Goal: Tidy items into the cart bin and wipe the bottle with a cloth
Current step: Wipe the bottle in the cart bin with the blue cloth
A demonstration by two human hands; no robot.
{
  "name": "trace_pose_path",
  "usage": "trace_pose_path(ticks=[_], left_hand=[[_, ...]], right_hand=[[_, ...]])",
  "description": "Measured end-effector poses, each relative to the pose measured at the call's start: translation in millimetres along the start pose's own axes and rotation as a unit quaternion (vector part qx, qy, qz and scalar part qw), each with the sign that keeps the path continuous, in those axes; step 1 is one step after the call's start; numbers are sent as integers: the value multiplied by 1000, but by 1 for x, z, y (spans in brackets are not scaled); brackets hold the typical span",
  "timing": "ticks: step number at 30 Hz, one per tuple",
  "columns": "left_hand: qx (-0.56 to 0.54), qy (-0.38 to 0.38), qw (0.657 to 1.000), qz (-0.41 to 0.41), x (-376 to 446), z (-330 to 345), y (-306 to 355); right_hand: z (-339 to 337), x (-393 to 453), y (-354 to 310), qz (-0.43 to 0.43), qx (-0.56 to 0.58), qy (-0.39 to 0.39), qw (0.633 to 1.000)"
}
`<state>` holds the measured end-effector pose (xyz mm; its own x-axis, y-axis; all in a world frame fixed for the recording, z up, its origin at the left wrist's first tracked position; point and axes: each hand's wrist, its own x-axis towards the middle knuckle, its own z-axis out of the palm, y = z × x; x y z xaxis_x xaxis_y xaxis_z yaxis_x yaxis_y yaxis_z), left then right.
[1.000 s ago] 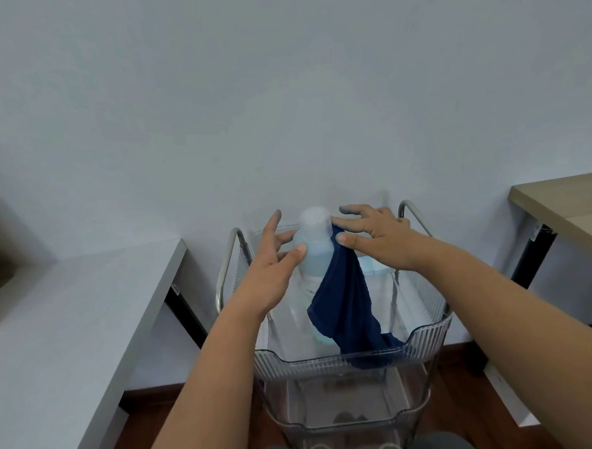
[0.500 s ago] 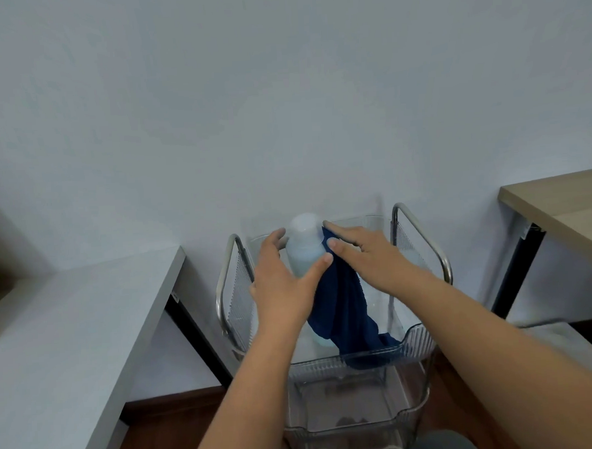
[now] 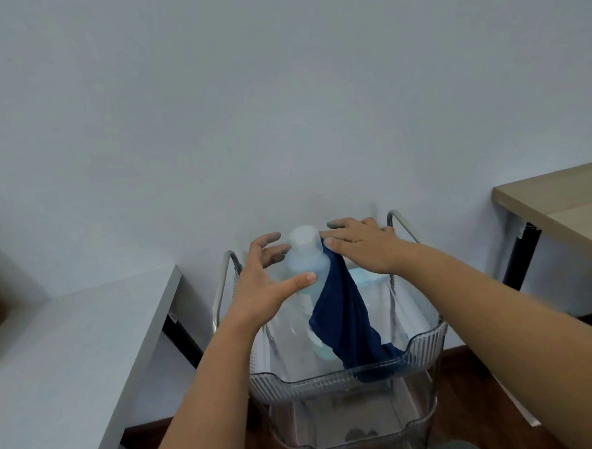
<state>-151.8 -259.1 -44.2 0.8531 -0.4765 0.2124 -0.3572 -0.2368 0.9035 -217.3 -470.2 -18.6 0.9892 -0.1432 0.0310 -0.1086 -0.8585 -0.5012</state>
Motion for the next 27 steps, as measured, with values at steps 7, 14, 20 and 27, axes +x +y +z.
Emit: trace_pose_path(ticks=[7,14,20,27], left_hand=[[70,-72,995,11,5,-11,13],[186,92,972,114,-1,11,39],[201,116,965,120,4,-15,33],[183,166,959,139,-6,1,50]], right_hand=[[-7,8,-7,-20,163,-22,986],[9,0,-9,24,332,66,940],[13,-2,-6,59,289,126,947],[17,-4,-9,70,307,136,939]])
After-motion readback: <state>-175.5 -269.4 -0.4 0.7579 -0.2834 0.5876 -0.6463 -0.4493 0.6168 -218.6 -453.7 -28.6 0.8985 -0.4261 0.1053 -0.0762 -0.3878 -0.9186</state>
